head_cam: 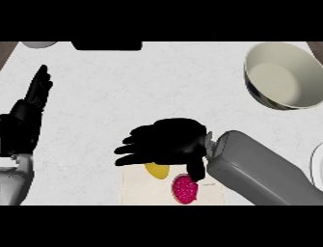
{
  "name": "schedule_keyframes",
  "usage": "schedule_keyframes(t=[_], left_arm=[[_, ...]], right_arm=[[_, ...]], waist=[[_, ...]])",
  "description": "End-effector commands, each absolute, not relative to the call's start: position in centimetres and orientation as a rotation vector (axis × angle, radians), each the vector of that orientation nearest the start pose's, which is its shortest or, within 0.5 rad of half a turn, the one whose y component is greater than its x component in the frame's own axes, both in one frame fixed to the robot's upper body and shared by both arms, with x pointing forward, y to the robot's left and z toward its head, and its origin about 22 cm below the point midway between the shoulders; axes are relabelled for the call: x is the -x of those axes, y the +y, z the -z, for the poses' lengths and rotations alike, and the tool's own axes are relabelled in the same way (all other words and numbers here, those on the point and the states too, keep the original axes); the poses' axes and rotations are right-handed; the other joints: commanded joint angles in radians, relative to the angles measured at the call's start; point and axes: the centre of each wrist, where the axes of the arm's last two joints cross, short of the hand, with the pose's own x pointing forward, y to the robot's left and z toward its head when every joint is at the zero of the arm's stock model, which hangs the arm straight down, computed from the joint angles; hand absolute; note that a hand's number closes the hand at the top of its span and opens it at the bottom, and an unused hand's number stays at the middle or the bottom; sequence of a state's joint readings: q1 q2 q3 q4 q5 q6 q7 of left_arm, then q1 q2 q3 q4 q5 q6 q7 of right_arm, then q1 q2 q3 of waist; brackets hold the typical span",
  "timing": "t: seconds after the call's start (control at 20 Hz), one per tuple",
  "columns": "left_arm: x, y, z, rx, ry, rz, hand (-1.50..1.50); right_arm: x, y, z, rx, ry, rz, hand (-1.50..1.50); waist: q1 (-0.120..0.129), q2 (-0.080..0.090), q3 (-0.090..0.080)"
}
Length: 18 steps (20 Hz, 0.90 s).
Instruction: Pick the lemon from the placemat and place it in the bowl
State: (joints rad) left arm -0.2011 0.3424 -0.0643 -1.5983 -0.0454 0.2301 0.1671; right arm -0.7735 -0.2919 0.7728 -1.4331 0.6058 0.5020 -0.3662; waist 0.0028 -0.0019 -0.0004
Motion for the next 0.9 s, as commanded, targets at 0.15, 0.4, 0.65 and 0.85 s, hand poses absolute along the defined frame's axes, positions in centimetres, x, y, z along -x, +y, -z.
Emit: schedule_keyframes(t=[0.15,0.4,0.65,0.85], left_arm=[[-28.2,25.6,-6.4,-0.388,-1.650,0.178,0.00],[-29.8,26.1,-8.4,-0.383,-1.633,0.156,0.00],[-28.6,26.0,-6.9,-0.405,-1.653,0.176,0.00],[-29.9,26.5,-8.4,-0.386,-1.645,0.160,0.00]], right_arm=[[-29.1,-3.9,-8.4,0.040,1.896,2.906,-1.50],[-28.9,-3.9,-5.7,-0.102,1.874,2.951,-1.50],[-29.9,-1.6,-5.4,-0.062,1.893,2.964,-1.50],[-29.7,-2.2,-1.9,-0.081,1.862,2.979,-1.50]], waist=[[0.003,0.002,0.000],[0.000,0.003,0.000],[0.004,0.002,0.000],[0.003,0.004,0.000]])
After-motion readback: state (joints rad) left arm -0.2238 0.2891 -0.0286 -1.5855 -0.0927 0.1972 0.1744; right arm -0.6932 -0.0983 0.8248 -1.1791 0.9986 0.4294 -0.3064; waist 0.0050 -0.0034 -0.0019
